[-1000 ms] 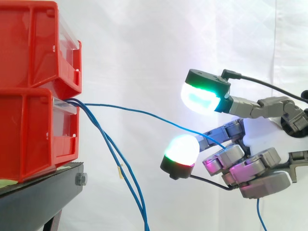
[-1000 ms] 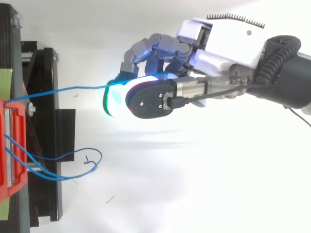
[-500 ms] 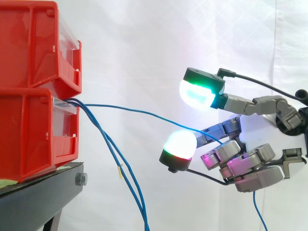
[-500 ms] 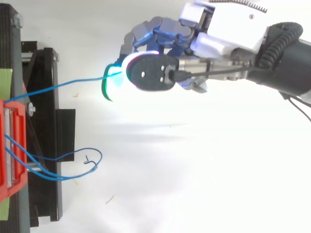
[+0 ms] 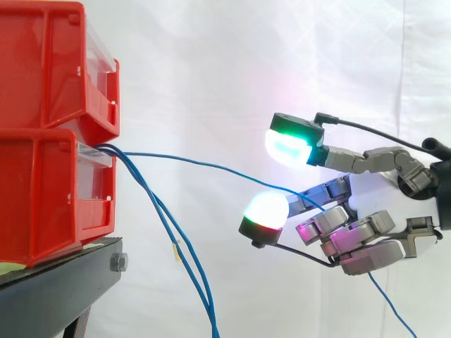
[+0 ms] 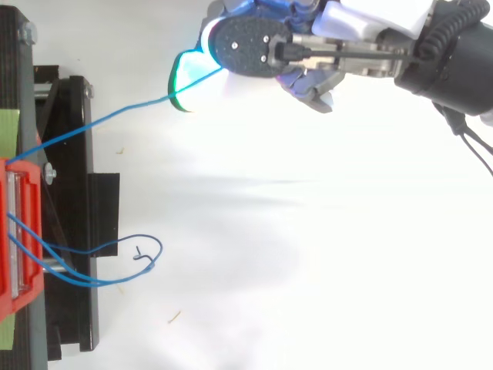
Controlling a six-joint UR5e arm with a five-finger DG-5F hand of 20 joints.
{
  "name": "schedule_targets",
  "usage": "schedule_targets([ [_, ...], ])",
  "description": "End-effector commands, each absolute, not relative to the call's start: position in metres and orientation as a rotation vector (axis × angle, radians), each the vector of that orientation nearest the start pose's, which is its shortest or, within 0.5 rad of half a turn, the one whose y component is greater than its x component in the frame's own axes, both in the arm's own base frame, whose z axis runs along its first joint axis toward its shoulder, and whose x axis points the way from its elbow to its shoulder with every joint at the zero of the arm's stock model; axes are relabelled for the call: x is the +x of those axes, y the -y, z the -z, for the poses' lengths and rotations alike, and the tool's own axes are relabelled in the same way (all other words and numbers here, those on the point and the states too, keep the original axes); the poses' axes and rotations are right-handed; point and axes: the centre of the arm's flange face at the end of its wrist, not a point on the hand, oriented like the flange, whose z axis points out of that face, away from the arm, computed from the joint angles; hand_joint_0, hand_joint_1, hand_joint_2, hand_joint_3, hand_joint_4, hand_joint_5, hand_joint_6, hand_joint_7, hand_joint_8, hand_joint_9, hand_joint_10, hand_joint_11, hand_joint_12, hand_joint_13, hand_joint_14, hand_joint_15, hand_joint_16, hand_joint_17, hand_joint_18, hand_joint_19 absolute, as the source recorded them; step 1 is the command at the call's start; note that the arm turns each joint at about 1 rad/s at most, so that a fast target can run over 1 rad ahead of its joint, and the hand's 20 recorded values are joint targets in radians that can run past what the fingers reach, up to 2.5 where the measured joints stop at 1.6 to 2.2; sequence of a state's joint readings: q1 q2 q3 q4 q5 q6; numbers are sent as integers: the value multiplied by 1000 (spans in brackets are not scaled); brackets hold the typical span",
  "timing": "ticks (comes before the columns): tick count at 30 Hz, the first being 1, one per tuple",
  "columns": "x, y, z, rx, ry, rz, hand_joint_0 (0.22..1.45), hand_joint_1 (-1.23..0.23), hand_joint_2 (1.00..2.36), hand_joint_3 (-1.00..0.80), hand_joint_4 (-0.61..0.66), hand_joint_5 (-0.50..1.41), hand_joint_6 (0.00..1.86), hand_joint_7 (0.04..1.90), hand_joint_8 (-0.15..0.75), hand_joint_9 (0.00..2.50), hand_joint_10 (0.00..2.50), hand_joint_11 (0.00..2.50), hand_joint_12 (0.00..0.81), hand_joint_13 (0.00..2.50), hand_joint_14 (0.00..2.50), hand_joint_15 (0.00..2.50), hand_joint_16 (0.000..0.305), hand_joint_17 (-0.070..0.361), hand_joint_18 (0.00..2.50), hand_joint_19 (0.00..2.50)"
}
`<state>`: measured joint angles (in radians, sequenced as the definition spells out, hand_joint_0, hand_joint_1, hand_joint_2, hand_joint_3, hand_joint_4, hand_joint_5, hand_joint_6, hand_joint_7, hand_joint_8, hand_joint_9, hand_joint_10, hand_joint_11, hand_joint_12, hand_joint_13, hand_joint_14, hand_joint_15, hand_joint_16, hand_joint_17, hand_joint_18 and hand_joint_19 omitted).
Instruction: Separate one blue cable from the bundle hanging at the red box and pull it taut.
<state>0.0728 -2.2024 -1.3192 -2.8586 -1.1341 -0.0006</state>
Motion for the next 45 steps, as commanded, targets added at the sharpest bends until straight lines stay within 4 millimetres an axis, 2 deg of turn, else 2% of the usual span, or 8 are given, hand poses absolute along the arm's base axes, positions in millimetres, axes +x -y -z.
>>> schedule_targets([
  [1,706,138,-254,1412,-951,-852,574,-484,1001,-483,176,-251,852,877,426,242,2500,2029,505,1204,2500,1304,51,114,1900,1377],
  [11,706,139,-256,1410,-944,-845,630,-610,1023,-201,161,-244,883,830,399,260,2500,2091,496,1209,2500,1298,48,109,1919,1433],
  [12,708,136,-258,1406,-941,-849,631,-612,1023,-196,162,-244,883,830,396,259,2500,2095,502,1211,2500,1292,144,108,1922,1435],
  [14,708,135,-257,1404,-940,-845,636,-619,1023,-200,157,-244,883,820,391,258,2500,2088,501,1211,2500,1292,147,110,1924,1452],
  [20,708,130,-258,1402,-950,-844,650,-638,1021,-243,156,-242,882,813,388,258,2500,2060,493,1193,2500,1269,48,107,1917,1498],
  [30,710,103,-255,1399,-1018,-864,585,-565,1000,-500,192,-242,886,840,393,263,2500,2068,490,1185,2500,1269,48,109,1921,1530],
  [31,709,99,-254,1399,-1029,-866,564,-554,1000,-500,201,-242,887,840,396,267,2500,2028,491,1192,2500,1266,148,111,1926,1507],
  [45,714,78,-258,1387,-1039,-894,559,-497,1000,-500,209,-227,885,871,401,358,2500,2122,498,1240,2500,1284,152,114,1959,1435],
])
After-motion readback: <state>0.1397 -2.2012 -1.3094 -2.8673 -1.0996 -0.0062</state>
